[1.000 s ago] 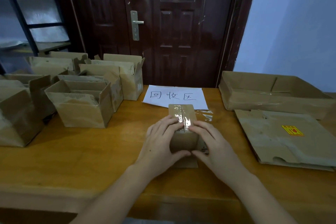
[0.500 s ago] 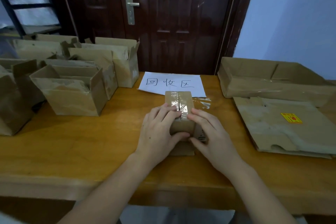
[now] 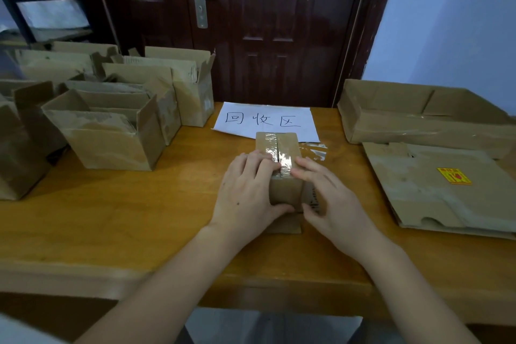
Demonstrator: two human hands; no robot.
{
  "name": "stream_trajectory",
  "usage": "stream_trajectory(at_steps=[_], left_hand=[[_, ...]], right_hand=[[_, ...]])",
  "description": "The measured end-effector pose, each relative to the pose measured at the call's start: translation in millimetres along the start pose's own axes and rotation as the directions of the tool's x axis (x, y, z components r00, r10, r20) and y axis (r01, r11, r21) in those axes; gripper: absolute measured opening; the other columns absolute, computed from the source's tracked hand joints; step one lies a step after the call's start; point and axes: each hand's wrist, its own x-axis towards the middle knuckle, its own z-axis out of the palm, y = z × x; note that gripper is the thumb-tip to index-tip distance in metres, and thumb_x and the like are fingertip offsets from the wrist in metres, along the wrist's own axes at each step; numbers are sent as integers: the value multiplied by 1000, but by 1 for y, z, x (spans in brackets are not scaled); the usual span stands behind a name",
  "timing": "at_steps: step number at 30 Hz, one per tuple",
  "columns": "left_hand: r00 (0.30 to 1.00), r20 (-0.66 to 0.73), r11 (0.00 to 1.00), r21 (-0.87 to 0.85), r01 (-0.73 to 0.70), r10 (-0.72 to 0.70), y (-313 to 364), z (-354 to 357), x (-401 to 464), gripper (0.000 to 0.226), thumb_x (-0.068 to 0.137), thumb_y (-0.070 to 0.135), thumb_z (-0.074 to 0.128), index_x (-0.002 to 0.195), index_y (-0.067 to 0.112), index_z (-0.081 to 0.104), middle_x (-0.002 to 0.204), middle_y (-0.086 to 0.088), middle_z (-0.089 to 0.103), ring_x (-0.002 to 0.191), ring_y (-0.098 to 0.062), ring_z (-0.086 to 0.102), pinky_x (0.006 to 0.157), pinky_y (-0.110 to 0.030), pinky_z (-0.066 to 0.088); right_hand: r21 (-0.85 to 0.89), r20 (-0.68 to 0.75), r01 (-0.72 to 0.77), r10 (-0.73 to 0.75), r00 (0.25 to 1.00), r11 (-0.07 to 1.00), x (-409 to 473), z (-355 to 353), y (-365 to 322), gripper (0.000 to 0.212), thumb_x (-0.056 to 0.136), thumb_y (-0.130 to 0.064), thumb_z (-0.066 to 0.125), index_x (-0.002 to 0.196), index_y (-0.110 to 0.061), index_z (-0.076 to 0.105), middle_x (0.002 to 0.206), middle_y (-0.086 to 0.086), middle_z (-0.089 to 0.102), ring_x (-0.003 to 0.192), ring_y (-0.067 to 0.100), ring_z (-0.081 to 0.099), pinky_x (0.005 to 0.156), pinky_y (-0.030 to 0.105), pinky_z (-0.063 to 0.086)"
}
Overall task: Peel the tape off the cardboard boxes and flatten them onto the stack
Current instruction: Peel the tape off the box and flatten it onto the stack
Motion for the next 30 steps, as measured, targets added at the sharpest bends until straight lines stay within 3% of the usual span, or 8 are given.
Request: stream_trajectory(at_steps=[7, 11, 15, 21, 24, 30], left_hand=[[1000, -14, 999, -42, -18, 17, -3, -5, -3, 62, 78, 50, 82, 129, 19, 64, 135, -1, 65, 136, -24, 50, 119, -46, 37], [999, 39, 997, -76, 0, 3, -4, -10, -4, 59, 81, 41, 82, 133, 20, 63, 139, -1, 63, 139, -23, 46, 121, -48, 34], [997, 71, 997, -71, 14, -9, -5, -13, -4, 60, 83, 44, 76, 136, 22, 58, 141, 1, 60, 142, -21, 43, 124, -44, 26], [999, 45, 998, 56, 14, -17, 4, -5, 0, 83, 64, 62, 87, 127, 17, 58, 131, -5, 60, 131, -26, 48, 116, -48, 39], [1000, -10, 1000, 17, 7, -7, 6, -3, 0, 74, 68, 56, 87, 124, 17, 58, 128, -6, 60, 128, -28, 48, 107, -47, 47], [1000, 2, 998, -66, 12, -12, 4, -1, -5, 64, 80, 40, 83, 132, 17, 55, 137, -5, 57, 135, -27, 41, 107, -41, 40]], right_hand=[[15, -1, 2, -1, 1000, 1000, 0, -1, -4, 69, 87, -6, 73, 146, -31, 47, 158, -17, 33, 149, 4, 27, 116, 18, 24], [46, -19, 4, -3, 1000, 999, -1, 0, -6, 68, 86, -6, 75, 145, -27, 48, 158, -11, 35, 148, 5, 29, 117, 20, 26], [55, -33, 1, 1, 999, 998, -2, 2, -8, 66, 86, -6, 75, 145, -24, 49, 158, -8, 37, 148, 3, 29, 116, 12, 24], [78, -25, -7, 9, 1000, 997, -3, 2, -6, 70, 86, -2, 74, 147, -23, 48, 159, -7, 36, 149, 7, 29, 118, 25, 29], [85, -26, -11, 14, 1000, 996, -5, 3, -5, 72, 87, 1, 71, 149, -24, 45, 161, -7, 34, 150, 8, 28, 118, 29, 31], [66, -51, 2, 2, 999, 998, -5, 6, -6, 70, 88, 2, 68, 149, -24, 45, 161, -7, 33, 150, 7, 28, 117, 25, 31]])
